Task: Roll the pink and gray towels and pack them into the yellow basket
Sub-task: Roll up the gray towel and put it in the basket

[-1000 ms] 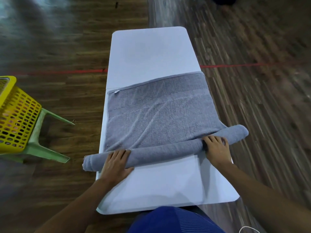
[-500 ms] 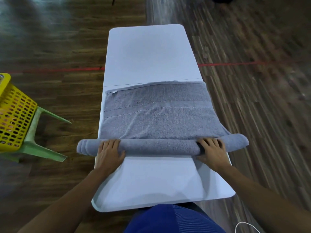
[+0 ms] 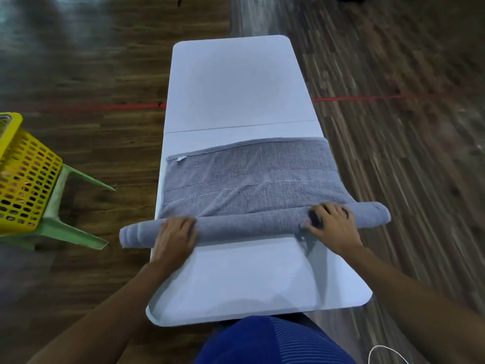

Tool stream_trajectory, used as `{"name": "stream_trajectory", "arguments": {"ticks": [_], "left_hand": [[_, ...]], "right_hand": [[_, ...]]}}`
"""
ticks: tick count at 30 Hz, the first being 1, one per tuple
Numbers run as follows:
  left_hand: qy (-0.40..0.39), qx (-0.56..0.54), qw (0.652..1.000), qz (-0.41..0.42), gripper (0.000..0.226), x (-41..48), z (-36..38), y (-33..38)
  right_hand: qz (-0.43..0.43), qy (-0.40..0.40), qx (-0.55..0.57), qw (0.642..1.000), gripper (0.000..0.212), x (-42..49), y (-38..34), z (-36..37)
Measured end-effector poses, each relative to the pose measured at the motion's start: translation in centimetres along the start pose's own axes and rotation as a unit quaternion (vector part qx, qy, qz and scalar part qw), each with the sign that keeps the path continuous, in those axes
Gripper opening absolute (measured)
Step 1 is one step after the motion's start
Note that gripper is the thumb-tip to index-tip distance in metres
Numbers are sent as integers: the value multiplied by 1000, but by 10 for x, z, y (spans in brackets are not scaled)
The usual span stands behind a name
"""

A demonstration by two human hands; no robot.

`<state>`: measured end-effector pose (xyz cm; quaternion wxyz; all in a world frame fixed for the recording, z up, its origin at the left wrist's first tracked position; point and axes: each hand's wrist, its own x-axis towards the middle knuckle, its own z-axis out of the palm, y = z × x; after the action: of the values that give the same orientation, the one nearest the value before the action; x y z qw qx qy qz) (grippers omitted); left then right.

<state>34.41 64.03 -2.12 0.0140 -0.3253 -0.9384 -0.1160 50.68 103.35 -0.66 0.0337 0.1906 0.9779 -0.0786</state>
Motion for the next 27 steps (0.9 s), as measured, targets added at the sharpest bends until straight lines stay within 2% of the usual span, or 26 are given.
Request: {"name": "stream_trajectory", "arguments": {"ticks": [2,3,4,6,8,11,12,14,16,17,20,21,24,25,27], "left_hand": [[-80,26,996,35,56,-2,6,2],[-114,35,992,27,63,-3,9,0],[-128,31,991,15,63,-1,10,-1],[-111,15,994,8,49,3,7,-1],[-111,16,994,18,35,12,-2,1],[-201,-8,980,-15,43,27,-14,-1],[-196,-11,980,-41,44,30,-16,-3],[-109,-21,991,-76,43,32,-13,-3],[-31,-32,997,-66,44,29,-5,-1],[-35,-25,998,-39,46,26,-1,1],[-115,32,993,25,63,18,10,2],[-128,30,991,17,63,17,12,1],[-121,35,992,6,39,22,5,4],[-139,44,989,9,36,27,-2,7],[-226,34,974,-10,42,39,-11,7]], "right_hand": [[-19,-47,-15,999,60,-5,2,4],[-12,-58,-22,998,59,-5,3,5],[-6,-61,-28,998,56,-4,3,5],[-3,-69,-42,997,49,2,0,0],[6,-112,-38,993,38,11,-3,-7],[44,-176,-27,983,30,19,-4,-14],[56,-160,-22,985,30,20,-3,-15],[59,-62,-5,996,29,19,-4,-13],[39,18,32,999,28,15,-7,-10],[23,17,49,998,34,13,-8,-8],[-24,-70,13,997,63,5,-5,0],[-32,-91,-14,995,64,4,-4,2],[-34,-144,-34,988,53,11,-4,-3],[-21,-183,-12,983,50,16,-5,-7],[11,-274,42,961,51,27,-5,-16]]}}
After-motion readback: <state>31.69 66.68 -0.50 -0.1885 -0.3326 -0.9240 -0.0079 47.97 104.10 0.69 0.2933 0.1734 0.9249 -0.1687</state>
